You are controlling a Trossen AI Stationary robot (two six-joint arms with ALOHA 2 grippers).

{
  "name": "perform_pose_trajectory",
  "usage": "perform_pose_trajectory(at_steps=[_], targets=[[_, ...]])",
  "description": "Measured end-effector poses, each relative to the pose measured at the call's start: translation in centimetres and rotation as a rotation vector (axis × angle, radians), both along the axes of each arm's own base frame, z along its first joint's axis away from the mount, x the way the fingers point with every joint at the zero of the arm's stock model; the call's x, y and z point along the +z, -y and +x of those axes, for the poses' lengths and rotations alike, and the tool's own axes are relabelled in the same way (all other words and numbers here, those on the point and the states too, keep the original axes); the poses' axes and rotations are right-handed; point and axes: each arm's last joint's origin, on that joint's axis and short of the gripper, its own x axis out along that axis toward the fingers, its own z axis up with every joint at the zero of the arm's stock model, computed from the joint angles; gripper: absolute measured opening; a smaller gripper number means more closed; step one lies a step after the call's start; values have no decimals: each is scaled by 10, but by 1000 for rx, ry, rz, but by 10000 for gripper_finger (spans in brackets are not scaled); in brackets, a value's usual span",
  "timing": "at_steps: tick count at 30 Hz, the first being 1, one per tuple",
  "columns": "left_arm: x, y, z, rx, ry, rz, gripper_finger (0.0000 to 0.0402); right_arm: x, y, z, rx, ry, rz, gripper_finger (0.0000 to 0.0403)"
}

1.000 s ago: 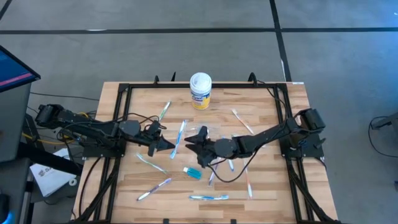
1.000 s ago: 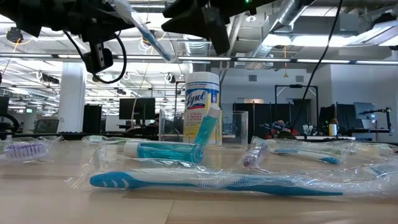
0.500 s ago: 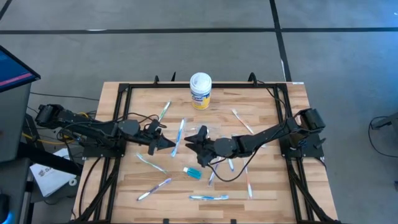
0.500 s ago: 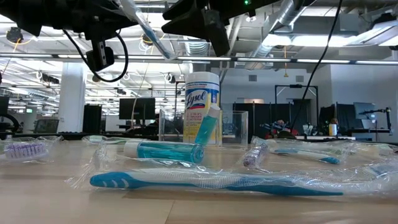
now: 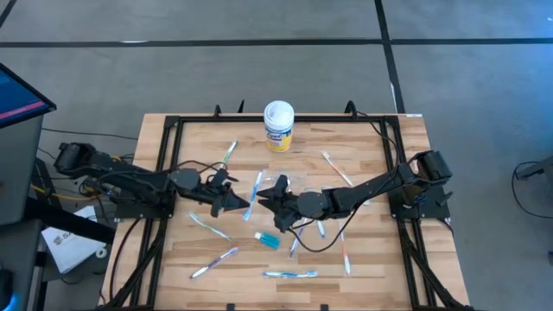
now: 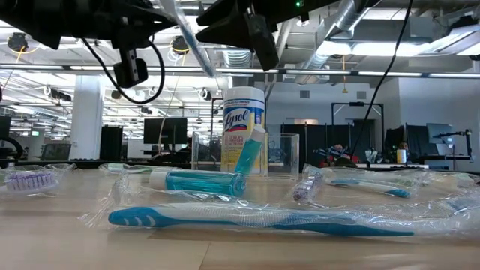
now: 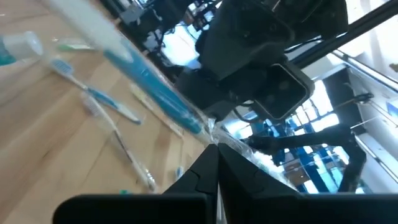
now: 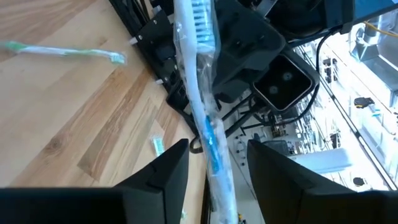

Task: Pick & Place toothbrushing station
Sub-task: Put the top left blue toothbrush into the transparent organizer

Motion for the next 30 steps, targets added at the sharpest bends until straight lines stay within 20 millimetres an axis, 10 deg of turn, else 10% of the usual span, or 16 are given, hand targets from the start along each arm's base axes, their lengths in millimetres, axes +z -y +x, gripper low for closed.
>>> perform_pose_trajectory(at_steps=[19, 30], targets=[[3, 5, 25, -42, -19, 30, 0, -1, 0, 0, -1, -9, -3, 132], [3, -3, 27, -14, -16, 35, 0, -6, 0, -2, -4, -62, -11, 18]])
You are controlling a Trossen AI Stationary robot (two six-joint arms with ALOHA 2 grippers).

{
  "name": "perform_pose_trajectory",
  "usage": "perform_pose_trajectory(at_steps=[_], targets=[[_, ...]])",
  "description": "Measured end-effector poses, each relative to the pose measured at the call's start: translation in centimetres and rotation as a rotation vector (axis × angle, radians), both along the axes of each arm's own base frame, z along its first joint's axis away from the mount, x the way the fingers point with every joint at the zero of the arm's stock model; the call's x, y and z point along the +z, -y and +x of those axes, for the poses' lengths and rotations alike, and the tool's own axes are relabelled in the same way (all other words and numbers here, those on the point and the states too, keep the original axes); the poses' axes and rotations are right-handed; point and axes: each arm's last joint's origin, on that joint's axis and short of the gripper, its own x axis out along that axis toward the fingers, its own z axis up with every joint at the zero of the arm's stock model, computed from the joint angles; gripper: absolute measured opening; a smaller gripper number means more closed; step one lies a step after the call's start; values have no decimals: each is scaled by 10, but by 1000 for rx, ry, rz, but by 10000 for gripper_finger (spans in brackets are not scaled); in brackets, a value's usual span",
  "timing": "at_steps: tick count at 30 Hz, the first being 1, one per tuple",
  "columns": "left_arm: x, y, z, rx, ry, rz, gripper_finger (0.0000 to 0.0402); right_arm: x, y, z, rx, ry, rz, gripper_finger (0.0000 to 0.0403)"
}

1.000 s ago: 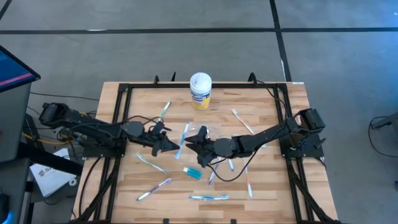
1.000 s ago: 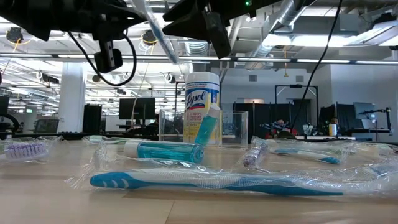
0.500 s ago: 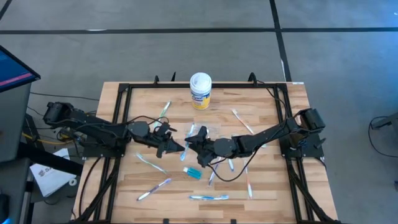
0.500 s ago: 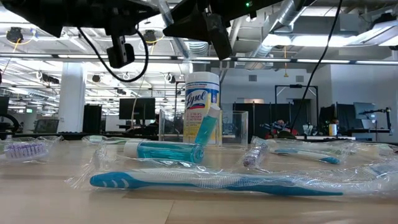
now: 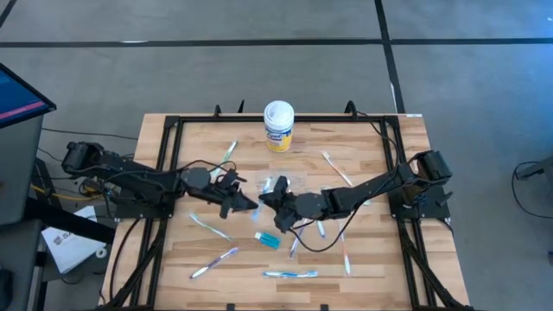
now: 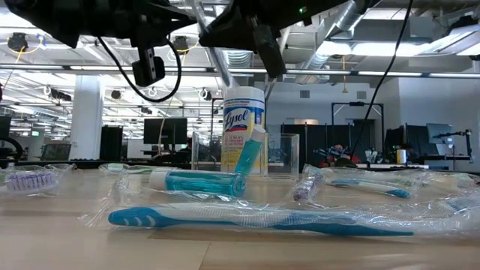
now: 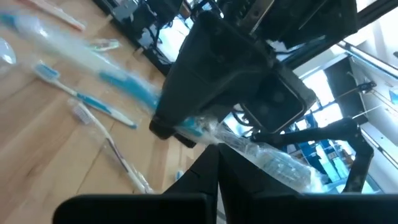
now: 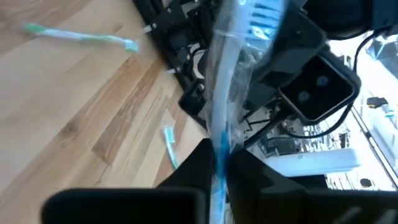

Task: Pick & Place toothbrushing station
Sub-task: Put the top left blue toothbrush into the transparent organizer

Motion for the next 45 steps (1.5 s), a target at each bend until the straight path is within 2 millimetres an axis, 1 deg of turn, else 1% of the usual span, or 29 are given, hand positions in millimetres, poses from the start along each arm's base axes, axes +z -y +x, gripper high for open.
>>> perform_pose_trajectory(at_steps=[2, 5, 8, 12, 17, 22, 25, 31, 34, 38, 39, 41, 45], targets=[[-1, -2, 0, 4, 0, 23, 0, -1, 0, 0, -7, -6, 17, 13], [0, -3, 0, 7, 7, 41, 0, -1, 0, 0, -19, 2, 57, 20], [0, -3, 0, 5, 7, 41, 2, -2, 0, -1, -18, -6, 59, 9], [1, -3, 0, 3, 12, 44, 12, -2, -4, -2, -9, -8, 61, 9], [8, -6, -4, 8, 56, 105, 31, -2, -9, -3, 9, -5, 68, 9], [19, -12, -11, 22, 120, 193, 46, -2, -8, -3, -4, 5, 104, 9], [22, -15, -15, 28, 129, 261, 46, -2, -4, -2, -29, 18, 148, 9], [22, -16, -16, 33, 126, 273, 36, 4, 8, -3, -90, 51, 258, 9], [22, -16, -15, 29, 129, 308, 32, 12, 12, -4, -110, 80, 305, 9], [21, -16, -15, 30, 130, 325, 27, 23, 22, -12, -133, 83, 399, 9], [21, -17, -15, 34, 130, 326, 26, 26, 27, -17, -142, 90, 425, 9], [21, -17, -15, 39, 130, 342, 26, 27, 35, -23, -150, 116, 476, 9], [21, -17, -15, 50, 125, 355, 26, 23, 49, -41, -175, 167, 538, 9]])
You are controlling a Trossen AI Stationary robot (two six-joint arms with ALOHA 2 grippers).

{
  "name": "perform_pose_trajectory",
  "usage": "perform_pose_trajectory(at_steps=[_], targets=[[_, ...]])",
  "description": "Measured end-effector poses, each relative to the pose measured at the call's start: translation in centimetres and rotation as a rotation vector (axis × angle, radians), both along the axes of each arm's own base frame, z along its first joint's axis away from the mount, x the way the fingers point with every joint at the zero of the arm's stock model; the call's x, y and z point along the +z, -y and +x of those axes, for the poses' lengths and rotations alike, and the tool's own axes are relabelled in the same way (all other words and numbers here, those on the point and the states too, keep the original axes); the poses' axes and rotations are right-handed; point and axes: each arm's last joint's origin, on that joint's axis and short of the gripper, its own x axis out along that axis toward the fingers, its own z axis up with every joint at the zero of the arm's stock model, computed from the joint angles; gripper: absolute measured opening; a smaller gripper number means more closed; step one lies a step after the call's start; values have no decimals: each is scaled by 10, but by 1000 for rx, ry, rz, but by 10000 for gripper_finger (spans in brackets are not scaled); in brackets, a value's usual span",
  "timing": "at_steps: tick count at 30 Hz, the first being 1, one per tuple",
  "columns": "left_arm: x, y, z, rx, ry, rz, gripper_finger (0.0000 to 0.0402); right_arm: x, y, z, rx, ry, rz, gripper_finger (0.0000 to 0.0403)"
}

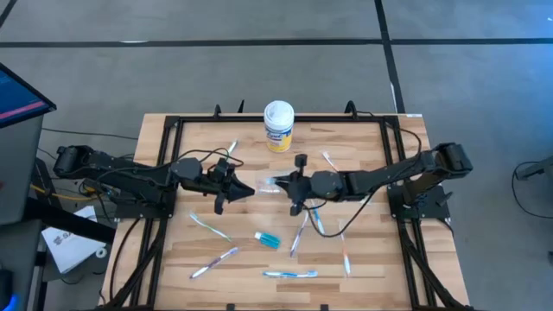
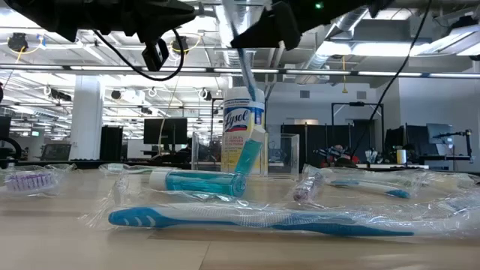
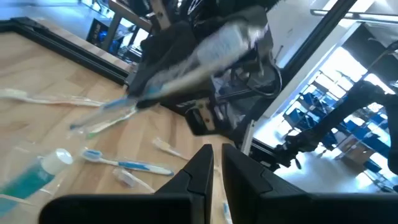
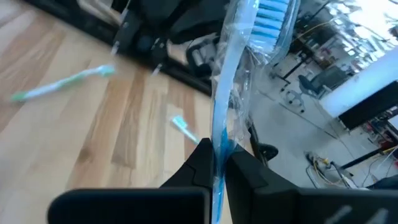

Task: Pick & Place toothbrushing station
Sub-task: Put the top left blue toothbrush into the transparent organizer

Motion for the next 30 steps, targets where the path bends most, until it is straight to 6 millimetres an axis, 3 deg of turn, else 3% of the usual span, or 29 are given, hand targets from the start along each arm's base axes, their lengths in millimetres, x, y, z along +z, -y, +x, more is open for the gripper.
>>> perform_pose_trajectory(at_steps=[13, 30], targets=[[0, -2, 0, 73, 6, 69, 26, -9, 29, -52, -91, 173, 235, 9], [0, -2, 0, 78, 6, 83, 26, -48, 69, -81, -119, 346, 524, 9]])
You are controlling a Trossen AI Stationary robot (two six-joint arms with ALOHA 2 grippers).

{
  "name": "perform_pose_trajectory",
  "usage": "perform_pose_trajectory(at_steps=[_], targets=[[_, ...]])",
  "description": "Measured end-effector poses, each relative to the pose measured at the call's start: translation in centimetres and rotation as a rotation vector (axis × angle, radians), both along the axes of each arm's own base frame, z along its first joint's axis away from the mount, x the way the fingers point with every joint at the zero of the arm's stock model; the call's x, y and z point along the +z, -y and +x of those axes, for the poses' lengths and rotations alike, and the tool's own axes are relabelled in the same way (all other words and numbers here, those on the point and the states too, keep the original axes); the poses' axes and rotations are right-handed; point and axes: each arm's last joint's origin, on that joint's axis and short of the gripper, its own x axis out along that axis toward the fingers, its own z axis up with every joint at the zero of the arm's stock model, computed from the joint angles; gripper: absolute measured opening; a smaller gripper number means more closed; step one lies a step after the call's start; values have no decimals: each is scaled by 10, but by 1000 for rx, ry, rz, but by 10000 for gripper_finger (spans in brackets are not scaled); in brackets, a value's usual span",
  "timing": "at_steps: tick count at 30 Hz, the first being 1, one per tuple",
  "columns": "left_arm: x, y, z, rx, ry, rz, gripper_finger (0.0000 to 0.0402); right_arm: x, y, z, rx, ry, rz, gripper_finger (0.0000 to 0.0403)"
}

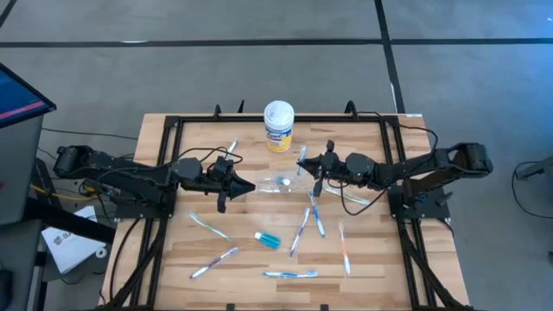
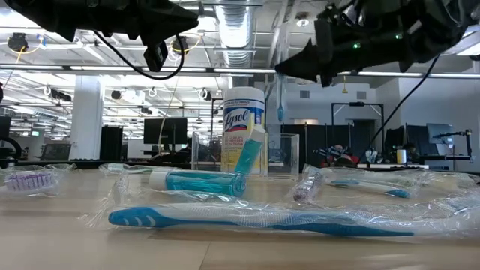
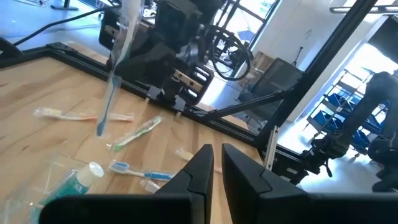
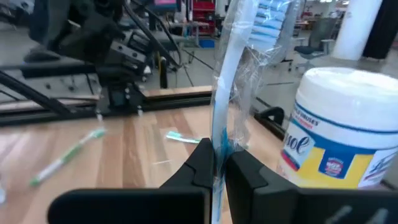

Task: Pick & Place toothbrushing station
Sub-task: Put the top left blue toothbrush into the transparent organizer

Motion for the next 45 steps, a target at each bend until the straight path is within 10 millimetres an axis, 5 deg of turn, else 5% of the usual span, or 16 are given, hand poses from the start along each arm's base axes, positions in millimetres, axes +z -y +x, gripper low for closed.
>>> perform_pose_trajectory(at_steps=[15, 45], targets=[[1, 0, 0, 5, 9, 38, 26, -45, 20, 15, 17, 0, 90, 9], [1, 0, 0, 4, 8, 44, 26, -50, 20, 16, 47, -31, 129, 51]])
